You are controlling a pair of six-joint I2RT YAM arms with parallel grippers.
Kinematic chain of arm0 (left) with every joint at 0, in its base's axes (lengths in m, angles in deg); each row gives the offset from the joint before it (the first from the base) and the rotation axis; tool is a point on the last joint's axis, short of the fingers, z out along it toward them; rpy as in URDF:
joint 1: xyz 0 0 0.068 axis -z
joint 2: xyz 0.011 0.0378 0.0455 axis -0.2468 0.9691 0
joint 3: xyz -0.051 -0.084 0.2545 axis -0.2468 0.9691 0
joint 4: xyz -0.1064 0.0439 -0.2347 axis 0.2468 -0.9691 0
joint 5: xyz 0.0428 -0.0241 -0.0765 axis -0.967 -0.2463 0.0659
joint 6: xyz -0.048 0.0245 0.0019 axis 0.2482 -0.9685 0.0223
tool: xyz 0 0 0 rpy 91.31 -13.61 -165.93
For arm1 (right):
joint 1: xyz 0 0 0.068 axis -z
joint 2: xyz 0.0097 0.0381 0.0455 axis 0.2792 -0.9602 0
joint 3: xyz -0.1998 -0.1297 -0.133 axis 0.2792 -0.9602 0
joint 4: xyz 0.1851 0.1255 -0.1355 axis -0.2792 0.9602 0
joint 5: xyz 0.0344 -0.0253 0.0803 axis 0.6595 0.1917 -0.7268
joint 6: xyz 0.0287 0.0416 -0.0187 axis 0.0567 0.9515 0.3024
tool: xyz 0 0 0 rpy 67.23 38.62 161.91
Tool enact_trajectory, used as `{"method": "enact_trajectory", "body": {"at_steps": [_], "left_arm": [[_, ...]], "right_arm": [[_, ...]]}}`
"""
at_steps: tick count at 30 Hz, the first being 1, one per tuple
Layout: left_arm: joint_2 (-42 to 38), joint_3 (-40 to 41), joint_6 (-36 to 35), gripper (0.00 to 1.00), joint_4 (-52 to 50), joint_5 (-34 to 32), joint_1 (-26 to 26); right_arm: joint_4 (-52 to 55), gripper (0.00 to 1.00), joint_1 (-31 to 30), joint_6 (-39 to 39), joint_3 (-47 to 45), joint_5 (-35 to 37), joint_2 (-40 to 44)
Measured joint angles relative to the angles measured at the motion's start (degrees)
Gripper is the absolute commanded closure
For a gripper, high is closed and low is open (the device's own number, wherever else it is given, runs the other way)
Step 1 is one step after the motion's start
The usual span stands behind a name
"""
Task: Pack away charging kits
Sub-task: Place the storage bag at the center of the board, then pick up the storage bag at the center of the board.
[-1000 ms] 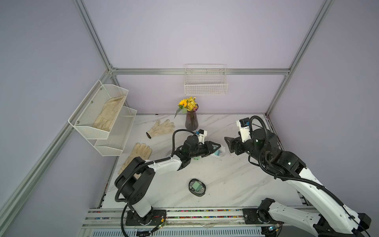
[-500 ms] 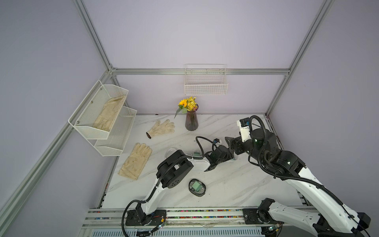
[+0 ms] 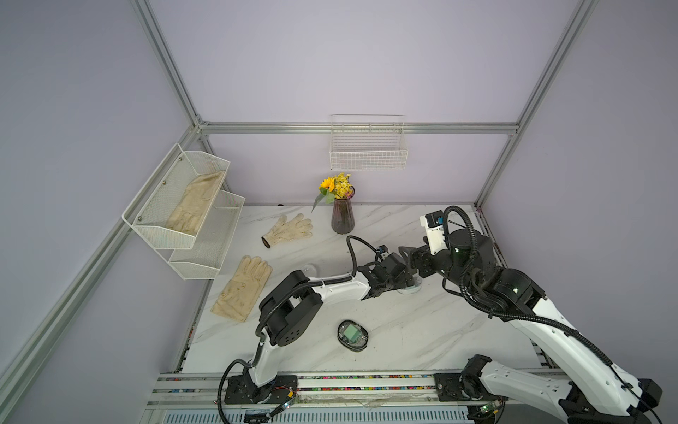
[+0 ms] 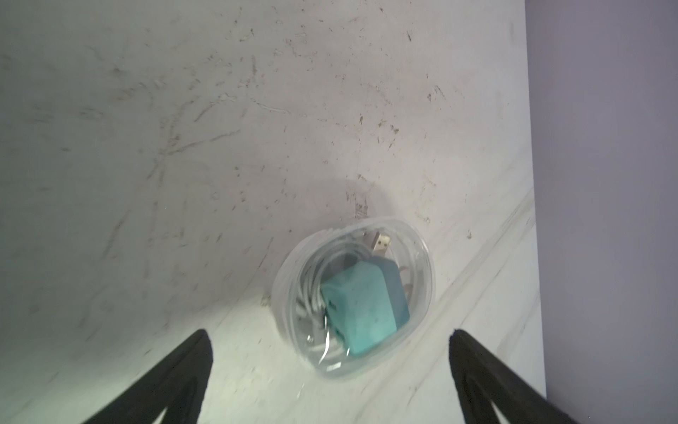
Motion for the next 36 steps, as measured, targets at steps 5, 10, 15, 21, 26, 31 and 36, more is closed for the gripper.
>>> {"method": "enact_trajectory", "body": {"at_steps": [5,10,15,21,26,31,36], "left_arm": [[-7.93,-1.99,-7.98,0.02,-21.92,-2.71,-3.08],[-9.11,-4.48,-16.87,0.10,-39.80,-7.78,-10.80],[-8.72,-4.48,-22.43,0.11,-48.61,-12.61,-18.58],[-5.05,-4.48,-27.54,0.11,-49.77,-14.21,-22.97],[-1.33,-4.48,-30.73,0.18,-48.68,-14.40,-25.62],[1.22,-4.46,-33.09,0.21,-46.23,-14.40,-27.04],[1.38,-4.35,-34.58,0.28,-43.54,-14.10,-27.34]], "right_arm": [[-2.86,0.17,0.02,-0.24,1.01,-2.05,-3.26],[-7.17,0.17,0.00,-0.42,1.31,-5.31,-9.68],[-10.67,0.17,0.13,-1.20,3.08,-8.31,-17.07],[-13.68,0.17,0.85,-2.32,5.20,-11.13,-22.03],[-14.88,0.17,3.28,-2.80,5.42,-13.22,-24.35],[-15.74,0.17,5.09,-2.99,5.42,-14.69,-25.35],[-16.44,0.17,5.22,-3.26,5.64,-15.80,-27.04]]}}
